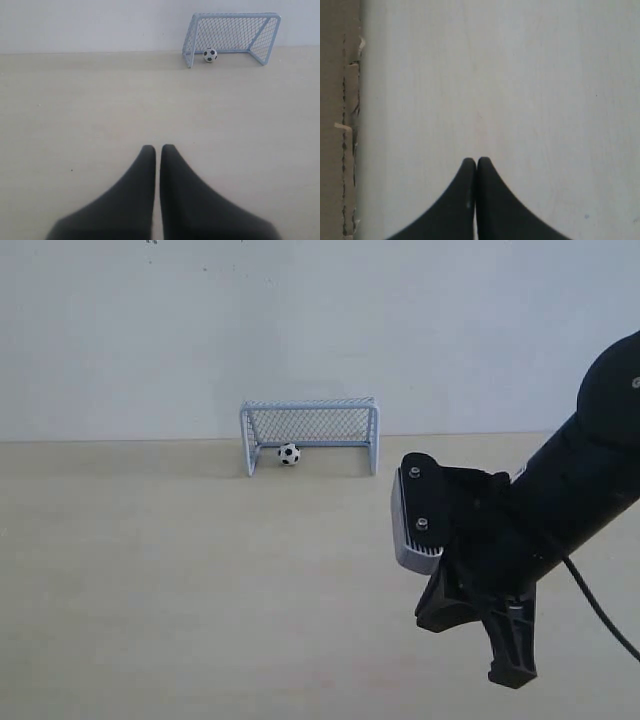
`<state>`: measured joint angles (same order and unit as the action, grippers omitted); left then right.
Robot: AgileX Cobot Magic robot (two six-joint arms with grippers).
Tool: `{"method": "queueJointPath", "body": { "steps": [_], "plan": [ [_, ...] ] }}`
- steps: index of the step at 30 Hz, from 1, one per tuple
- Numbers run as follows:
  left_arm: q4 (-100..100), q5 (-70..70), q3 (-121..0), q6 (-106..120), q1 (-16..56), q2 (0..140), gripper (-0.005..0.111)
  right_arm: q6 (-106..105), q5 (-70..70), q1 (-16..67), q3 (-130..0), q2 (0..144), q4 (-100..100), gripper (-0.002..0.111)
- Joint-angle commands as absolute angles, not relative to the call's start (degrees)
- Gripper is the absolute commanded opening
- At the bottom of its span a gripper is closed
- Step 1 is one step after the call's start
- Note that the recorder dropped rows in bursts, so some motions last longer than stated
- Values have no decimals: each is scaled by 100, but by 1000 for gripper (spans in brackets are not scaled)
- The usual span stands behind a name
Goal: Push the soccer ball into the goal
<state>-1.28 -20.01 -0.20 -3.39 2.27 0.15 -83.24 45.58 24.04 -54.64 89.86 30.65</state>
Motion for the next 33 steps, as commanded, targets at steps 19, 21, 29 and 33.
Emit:
{"method": "queueJointPath", "body": {
  "steps": [19,21,29,33],
  "plan": [
    [-135,-1974,0,-322,219,0,4,-8272,4346,2387,-5425,8891,3166,0],
    [-135,-1974,0,-322,219,0,4,-8272,4354,2387,-5425,8789,3166,0],
    [-135,-1974,0,-322,219,0,4,-7178,4262,2387,-5425,8049,3546,0],
    [-135,-1974,0,-322,219,0,4,-6250,4271,2387,-5425,7610,3546,0]
  ]
}}
